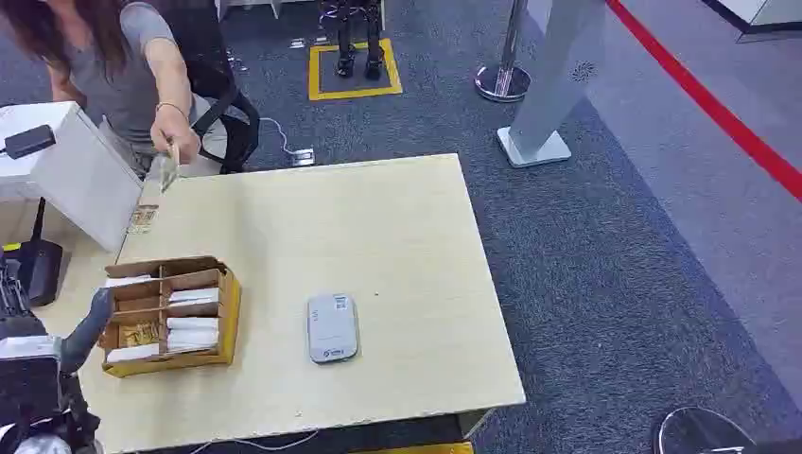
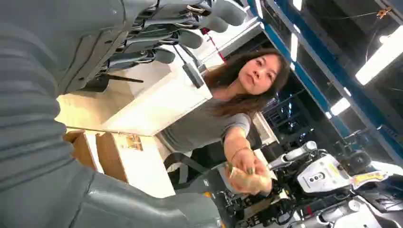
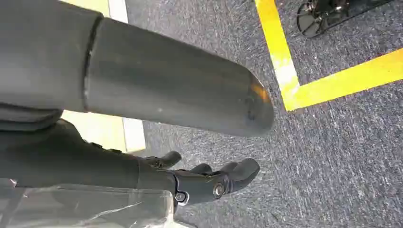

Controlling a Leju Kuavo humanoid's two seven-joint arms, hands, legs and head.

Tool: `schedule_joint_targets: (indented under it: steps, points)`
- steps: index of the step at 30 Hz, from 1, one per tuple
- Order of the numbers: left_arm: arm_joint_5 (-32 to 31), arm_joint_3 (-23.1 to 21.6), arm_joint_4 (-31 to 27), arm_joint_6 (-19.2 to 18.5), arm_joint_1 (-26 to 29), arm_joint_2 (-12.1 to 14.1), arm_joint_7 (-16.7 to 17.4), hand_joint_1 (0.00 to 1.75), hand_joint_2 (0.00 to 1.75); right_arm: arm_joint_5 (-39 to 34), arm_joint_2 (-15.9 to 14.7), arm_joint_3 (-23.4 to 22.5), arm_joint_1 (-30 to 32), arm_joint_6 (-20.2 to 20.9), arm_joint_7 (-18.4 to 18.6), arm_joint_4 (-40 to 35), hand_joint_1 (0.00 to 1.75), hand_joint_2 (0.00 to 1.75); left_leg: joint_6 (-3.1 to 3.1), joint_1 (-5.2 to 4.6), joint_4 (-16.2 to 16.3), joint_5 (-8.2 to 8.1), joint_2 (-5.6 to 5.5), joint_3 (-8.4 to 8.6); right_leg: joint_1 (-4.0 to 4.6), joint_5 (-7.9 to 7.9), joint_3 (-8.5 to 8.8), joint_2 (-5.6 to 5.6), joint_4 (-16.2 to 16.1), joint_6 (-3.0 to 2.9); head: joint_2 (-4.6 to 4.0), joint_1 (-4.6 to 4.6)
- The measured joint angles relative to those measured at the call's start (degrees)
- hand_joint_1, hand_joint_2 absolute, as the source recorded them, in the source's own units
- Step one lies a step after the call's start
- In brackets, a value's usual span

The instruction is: Pass the card to the sensor for recognition and then transmit it.

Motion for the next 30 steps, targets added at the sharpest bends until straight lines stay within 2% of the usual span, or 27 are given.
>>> schedule_joint_targets:
  steps: [3, 4, 8, 20, 24, 30]
  points:
    - [0.3, 0.0, 0.3, 0.0, 0.1, 0.2, 0.1, 0.00, 1.75, 0.6, 0.0, 0.0, 0.0, 0.0, 0.0, 0.0, 0.00, 0.00, 0.00, 0.00, 0.0, 0.00, 0.00, -0.03, 0.00, 0.00, 0.00, 0.00, 0.0, 0.00, 0.00, 0.00]
    - [2.0, 1.6, 0.3, 0.0, 1.6, 1.2, 0.0, 0.00, 1.75, 1.9, 0.0, 0.2, 0.0, -0.1, 0.0, 0.0, 0.00, 0.00, 0.00, 0.01, 0.0, 0.00, 0.02, -0.02, 0.00, -0.01, -0.02, 0.01, 0.0, 0.00, 0.00, 0.00]
    - [2.3, 3.0, 0.3, 0.0, 2.5, 1.9, 0.0, 0.00, 1.75, 2.0, 0.0, 0.3, -0.1, -0.1, 0.1, 0.0, 0.00, 0.00, 0.00, 0.01, 0.0, 0.00, -0.03, -0.04, 0.01, -0.02, 0.00, -0.06, 0.0, 0.00, 0.00, 0.00]
    - [2.4, 4.6, 0.5, 0.0, 3.1, 2.7, 0.1, 0.00, 1.75, 3.3, 0.0, 1.0, -0.3, -0.1, 0.2, 0.0, 0.00, 0.00, 0.00, 0.00, 0.0, 0.00, -0.02, -0.03, 0.00, -0.01, 0.00, -0.04, 0.0, 0.00, 0.00, 0.02]
    - [0.5, 5.8, 3.7, -0.5, 1.7, 3.3, 1.4, 0.00, 1.75, 4.2, 0.0, 1.8, -0.5, 0.0, 0.7, 0.0, 0.00, 0.00, -0.02, 0.02, 0.0, 0.02, -0.05, -0.03, 0.01, -0.01, -0.02, -0.09, 0.0, -0.01, 0.00, 0.00]
    - [-2.7, 5.8, 9.6, -0.7, -1.9, 3.1, 1.6, 0.00, 1.75, 4.7, 0.0, 2.7, -0.7, 0.2, 1.0, 0.0, 0.00, 0.00, -0.02, 0.01, 0.0, 0.03, 0.01, -0.01, 0.01, 0.01, -0.01, -0.01, 0.0, -0.01, 0.00, 0.00]
